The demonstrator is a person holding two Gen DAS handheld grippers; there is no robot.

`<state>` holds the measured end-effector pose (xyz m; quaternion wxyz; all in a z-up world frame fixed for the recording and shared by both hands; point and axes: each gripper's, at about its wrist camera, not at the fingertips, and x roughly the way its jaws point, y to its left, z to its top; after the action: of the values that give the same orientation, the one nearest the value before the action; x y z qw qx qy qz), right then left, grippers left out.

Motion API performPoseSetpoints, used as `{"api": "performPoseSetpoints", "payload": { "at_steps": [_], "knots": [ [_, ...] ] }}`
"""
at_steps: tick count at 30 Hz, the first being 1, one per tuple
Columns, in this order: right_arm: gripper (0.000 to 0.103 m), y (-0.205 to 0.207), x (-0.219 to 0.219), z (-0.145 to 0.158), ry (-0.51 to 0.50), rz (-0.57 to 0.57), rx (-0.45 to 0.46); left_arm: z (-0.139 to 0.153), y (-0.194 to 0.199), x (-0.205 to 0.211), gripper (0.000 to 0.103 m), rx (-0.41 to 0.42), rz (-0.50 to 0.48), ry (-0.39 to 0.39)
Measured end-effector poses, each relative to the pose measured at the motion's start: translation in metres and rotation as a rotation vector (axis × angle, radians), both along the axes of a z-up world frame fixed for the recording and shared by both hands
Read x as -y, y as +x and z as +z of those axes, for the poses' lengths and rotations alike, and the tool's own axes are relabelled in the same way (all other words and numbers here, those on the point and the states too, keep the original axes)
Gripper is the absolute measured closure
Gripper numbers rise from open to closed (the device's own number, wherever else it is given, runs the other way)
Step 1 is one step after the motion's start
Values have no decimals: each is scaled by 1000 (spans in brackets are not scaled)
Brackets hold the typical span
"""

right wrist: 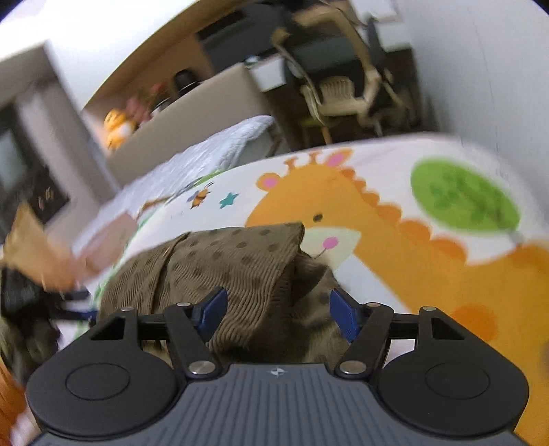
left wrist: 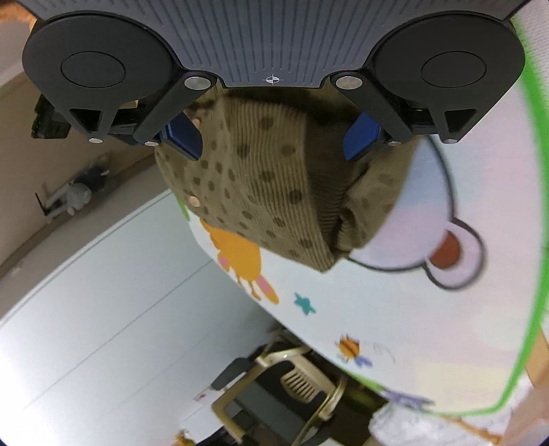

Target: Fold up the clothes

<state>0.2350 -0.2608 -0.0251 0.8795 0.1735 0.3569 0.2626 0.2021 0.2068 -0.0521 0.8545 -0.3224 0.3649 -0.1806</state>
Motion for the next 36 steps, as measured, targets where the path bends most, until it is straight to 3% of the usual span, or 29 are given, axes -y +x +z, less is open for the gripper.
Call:
{"api": "performPoseSetpoints", "payload": {
  "at_steps": [1, 4, 6, 7, 8, 9, 14, 18, 23, 25, 27, 29, 33, 36],
  "knots": [
    [36, 6, -5, -8, 36, -1, -32, -2, 4, 3, 12, 3, 8, -1],
    [38, 14, -30, -19, 45, 41, -55, -1, 12, 9, 31, -1, 48, -2],
    [67, 16, -48, -20, 12, 71, -41, 1, 14, 9, 56, -11, 68, 11],
    [73, 12, -52, -12, -12, 76, -14, 6, 11, 9, 60, -3, 74, 23],
    [87, 8, -55, -5, -36, 80, 14, 13, 4, 8, 71, 15, 75, 38],
    [92, 4, -59, 3, -59, 85, 42, 20, -2, 8, 80, 33, 76, 54],
    [92, -41, -40, 50, -52, 116, 168, 55, -49, 4, 89, 114, 81, 82],
    [92, -83, -25, 52, -61, 146, 157, 62, -95, 8, 90, 138, 50, 64],
    [92, -99, -11, 4, -98, 124, -7, 40, -126, 16, 88, 82, 8, 98],
    [90, -100, -6, -11, -111, 100, -40, 34, -126, 12, 76, 71, 21, 107],
    [86, -100, -1, -15, -97, 81, -42, 29, -123, 8, 50, 75, 33, 113],
    [81, -101, -5, -11, -98, 76, -7, 27, -113, 7, 44, 106, 34, 147],
    [55, -104, -20, -9, -122, 109, 57, 16, -91, 21, 35, 138, -12, 181],
    [50, -102, -28, -16, -127, 125, 60, 4, -75, 40, 33, 137, -51, 214]
  ]
}}
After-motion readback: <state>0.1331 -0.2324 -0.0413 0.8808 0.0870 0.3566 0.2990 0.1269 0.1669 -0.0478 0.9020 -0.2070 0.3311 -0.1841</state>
